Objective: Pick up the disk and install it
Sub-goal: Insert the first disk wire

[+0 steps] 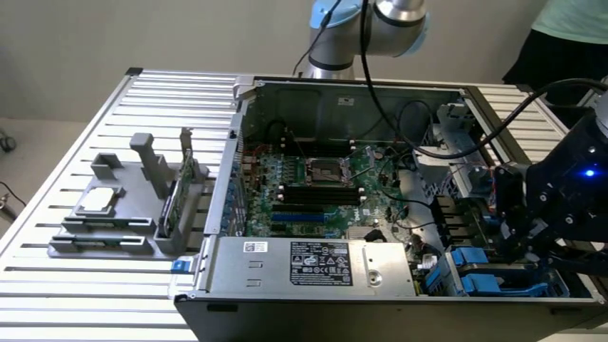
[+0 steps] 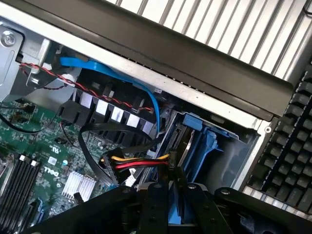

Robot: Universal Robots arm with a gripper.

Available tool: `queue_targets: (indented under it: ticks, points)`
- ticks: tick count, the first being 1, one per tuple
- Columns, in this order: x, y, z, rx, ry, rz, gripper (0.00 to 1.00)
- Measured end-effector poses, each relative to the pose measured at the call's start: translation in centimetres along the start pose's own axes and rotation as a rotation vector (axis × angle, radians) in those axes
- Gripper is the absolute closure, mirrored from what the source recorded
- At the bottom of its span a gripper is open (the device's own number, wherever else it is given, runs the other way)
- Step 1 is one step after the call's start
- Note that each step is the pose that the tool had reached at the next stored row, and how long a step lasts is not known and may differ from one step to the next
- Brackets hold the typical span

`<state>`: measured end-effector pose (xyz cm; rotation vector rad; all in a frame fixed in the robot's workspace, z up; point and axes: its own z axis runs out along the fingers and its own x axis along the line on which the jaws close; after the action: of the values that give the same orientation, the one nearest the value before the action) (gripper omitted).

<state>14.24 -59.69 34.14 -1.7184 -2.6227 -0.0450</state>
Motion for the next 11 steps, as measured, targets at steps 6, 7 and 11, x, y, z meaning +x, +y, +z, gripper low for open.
queue_targets:
  ticks: [6, 7, 11]
  points:
    - [0.06, 0.02, 0.0, -0.0013, -0.0021, 0.072, 0.82]
    - [0.06, 0.02, 0.0, -0.0015, -0.0023, 0.084, 0.82]
    - [0.2, 0.07, 0.01, -0.0021, -0.003, 0.112, 0.82]
